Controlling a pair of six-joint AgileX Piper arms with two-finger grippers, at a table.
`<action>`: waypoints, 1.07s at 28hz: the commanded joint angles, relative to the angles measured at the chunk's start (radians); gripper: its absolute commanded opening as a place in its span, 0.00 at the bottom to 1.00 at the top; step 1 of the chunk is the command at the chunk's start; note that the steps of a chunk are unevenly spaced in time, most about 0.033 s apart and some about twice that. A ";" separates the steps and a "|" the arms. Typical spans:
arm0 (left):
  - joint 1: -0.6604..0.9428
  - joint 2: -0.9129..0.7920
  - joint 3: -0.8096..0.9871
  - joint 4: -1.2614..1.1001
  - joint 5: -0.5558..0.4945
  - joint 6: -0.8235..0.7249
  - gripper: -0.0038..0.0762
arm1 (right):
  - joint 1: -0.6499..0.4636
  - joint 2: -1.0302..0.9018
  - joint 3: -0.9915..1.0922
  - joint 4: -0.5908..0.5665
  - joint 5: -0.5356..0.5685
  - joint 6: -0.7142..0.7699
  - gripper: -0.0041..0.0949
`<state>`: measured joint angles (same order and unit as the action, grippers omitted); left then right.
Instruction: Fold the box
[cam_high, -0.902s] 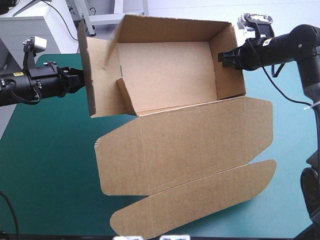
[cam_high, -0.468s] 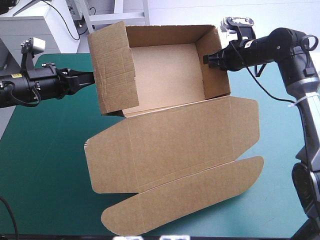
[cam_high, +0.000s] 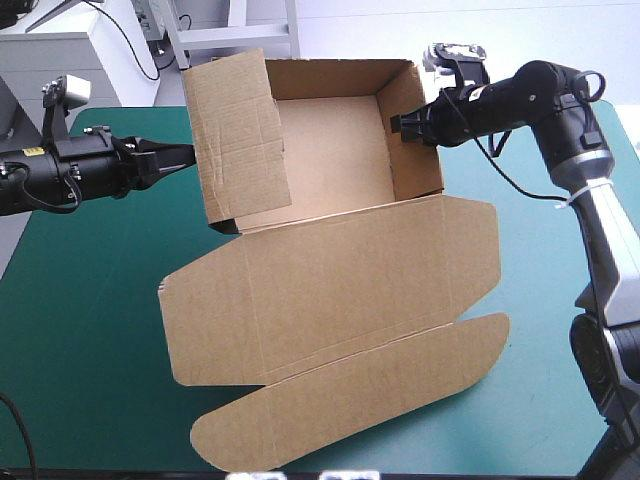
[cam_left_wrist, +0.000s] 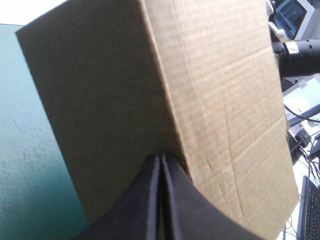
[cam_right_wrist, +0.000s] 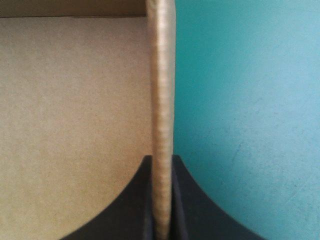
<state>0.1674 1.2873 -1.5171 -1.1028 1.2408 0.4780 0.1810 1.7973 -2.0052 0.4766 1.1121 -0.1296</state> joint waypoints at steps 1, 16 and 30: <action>-0.009 -0.028 -0.025 -0.067 0.030 -0.007 0.04 | 0.025 -0.047 -0.029 0.059 -0.077 0.007 0.02; -0.047 -0.028 -0.025 0.051 0.046 -0.133 0.20 | 0.079 -0.043 -0.029 0.014 -0.098 0.020 0.02; -0.114 -0.028 -0.025 0.185 0.006 -0.237 0.62 | 0.106 -0.029 -0.029 -0.049 -0.110 0.060 0.02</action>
<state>0.0661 1.2855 -1.5171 -0.9363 1.2408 0.3001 0.2758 1.8227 -2.0052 0.3912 1.0665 -0.0906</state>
